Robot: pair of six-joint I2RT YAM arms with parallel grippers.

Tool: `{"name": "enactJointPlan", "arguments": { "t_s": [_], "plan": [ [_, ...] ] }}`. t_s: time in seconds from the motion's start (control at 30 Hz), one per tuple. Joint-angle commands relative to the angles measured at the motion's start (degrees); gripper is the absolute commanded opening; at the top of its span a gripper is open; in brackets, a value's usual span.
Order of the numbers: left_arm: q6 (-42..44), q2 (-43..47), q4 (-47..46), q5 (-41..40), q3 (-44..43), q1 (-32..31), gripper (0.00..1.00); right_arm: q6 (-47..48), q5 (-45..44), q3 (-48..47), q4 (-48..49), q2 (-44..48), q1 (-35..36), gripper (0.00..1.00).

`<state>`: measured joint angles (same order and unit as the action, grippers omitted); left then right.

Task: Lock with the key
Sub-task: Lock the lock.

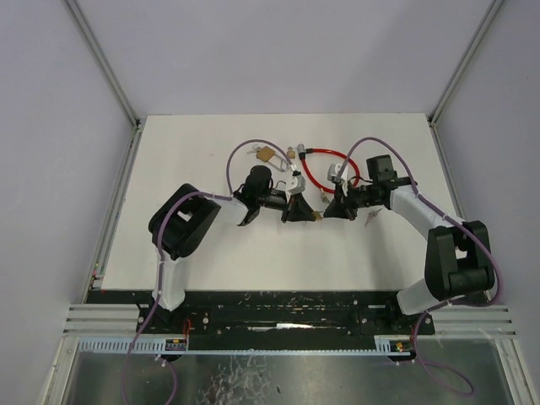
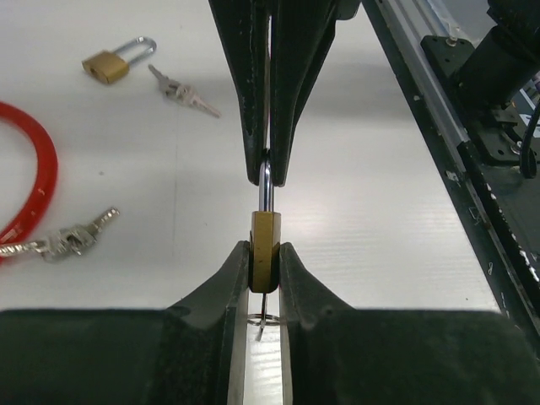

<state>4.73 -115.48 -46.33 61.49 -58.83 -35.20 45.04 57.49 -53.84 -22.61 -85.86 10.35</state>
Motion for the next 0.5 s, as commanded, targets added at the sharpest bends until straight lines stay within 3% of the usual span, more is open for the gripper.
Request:
{"name": "enactJointPlan", "arguments": {
  "t_s": [0.0, 0.23, 0.47],
  "plan": [
    [0.1, 2.9, -16.3, 2.5, -2.8, -3.1, 0.0, 0.0, 0.1, -1.2, -0.1, -4.6, 7.3, 0.0],
    [-1.5, 1.8, -18.4, 2.4, -2.9, -2.8, 0.0, -4.5, 3.7, -1.7, 2.9, -7.1, 8.8, 0.0],
    [-3.4, 0.7, -20.5, 3.1, -3.4, -2.8, 0.0, -14.8, 8.9, 3.1, 17.6, -4.1, 8.8, 0.0]
  ]
}}
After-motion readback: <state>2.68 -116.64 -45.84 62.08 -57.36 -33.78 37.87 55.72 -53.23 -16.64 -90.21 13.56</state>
